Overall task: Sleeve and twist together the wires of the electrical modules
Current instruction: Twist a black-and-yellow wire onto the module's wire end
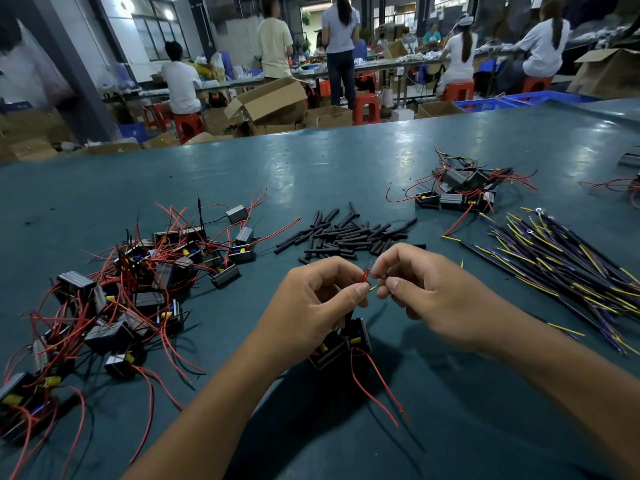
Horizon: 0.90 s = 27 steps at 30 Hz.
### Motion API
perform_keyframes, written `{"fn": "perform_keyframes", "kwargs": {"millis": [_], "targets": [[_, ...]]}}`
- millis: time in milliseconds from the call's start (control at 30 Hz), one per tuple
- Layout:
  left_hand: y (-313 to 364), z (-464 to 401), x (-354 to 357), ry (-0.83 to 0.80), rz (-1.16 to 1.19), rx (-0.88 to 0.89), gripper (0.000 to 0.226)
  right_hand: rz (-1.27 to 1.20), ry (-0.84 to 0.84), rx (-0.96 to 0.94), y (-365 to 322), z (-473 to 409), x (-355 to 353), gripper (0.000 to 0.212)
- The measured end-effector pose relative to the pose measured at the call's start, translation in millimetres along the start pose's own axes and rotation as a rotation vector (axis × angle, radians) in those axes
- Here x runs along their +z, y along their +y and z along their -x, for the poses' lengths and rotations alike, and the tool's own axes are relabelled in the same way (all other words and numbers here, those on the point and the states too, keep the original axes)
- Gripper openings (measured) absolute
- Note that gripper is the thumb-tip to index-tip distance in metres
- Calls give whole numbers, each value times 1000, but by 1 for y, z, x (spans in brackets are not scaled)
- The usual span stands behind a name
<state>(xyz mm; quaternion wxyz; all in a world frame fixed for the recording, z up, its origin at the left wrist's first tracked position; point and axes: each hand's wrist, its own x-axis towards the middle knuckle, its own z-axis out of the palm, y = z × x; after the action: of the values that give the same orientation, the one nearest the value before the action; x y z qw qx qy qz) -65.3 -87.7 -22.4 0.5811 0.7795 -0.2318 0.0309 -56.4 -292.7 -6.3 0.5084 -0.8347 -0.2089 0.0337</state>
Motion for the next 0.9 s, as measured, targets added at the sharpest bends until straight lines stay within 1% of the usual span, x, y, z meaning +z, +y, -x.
{"fn": "perform_keyframes", "kwargs": {"millis": [100, 233, 433, 633, 900], "targets": [[0, 0, 1, 19, 1, 5, 5, 24, 44, -28, -1, 0, 1, 10], [-2, 0, 2, 49, -42, 23, 6, 181, 134, -60, -1, 0, 1, 12], [-2, 1, 2, 77, -102, 44, 9, 248, 255, -137, -5, 2, 5, 10], [-1, 2, 3, 118, -146, 43, 11, 226, 265, -229, -11, 6, 8, 10], [1, 1, 5, 134, -127, 38, 13, 168, 260, -248, -6, 4, 10, 12]]}}
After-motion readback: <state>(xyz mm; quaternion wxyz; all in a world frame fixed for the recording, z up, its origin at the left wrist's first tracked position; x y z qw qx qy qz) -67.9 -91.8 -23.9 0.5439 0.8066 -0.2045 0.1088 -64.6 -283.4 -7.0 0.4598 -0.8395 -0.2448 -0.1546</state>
